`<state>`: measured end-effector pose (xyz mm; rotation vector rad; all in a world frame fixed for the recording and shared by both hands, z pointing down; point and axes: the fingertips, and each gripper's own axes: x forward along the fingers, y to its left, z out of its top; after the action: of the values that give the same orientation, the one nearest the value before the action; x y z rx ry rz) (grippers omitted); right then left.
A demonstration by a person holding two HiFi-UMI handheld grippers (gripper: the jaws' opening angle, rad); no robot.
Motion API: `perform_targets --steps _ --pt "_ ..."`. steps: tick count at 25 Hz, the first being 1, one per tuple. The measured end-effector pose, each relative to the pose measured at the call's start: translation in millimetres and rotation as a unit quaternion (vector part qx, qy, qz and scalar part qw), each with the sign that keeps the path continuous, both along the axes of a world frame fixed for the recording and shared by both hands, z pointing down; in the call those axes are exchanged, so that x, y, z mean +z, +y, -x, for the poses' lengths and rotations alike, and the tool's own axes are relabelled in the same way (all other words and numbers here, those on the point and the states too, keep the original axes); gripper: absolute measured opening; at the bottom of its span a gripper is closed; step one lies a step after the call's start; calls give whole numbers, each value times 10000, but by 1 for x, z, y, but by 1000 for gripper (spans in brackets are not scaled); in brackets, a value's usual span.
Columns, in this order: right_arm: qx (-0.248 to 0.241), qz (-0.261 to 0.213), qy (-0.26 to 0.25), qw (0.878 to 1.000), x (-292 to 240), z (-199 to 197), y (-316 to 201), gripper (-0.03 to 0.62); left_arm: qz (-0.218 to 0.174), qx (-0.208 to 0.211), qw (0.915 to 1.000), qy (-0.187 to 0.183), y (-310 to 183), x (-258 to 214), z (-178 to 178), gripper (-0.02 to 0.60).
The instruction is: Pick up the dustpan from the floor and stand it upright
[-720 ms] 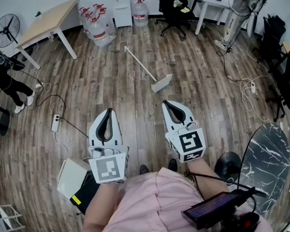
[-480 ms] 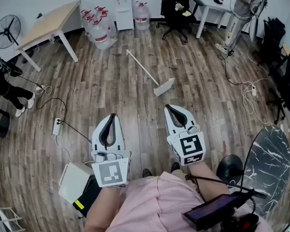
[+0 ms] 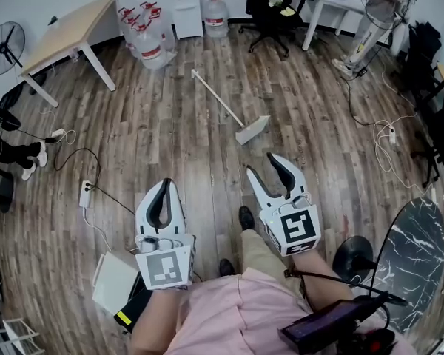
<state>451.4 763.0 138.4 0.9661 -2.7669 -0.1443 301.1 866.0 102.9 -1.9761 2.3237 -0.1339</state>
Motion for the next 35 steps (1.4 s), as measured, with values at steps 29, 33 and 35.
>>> perform_targets --steps 29,33,35 --pt "-455 406 250 9978 42 134 -332 202 721 -802 9941 -127 -282 24 131 14" --pt "-441 418 390 9974 56 185 -366 202 508 -705 9962 82 -323 40 186 14" --pt "-399 446 439 9972 58 215 -385 203 508 -676 9963 173 -345 45 218 14"
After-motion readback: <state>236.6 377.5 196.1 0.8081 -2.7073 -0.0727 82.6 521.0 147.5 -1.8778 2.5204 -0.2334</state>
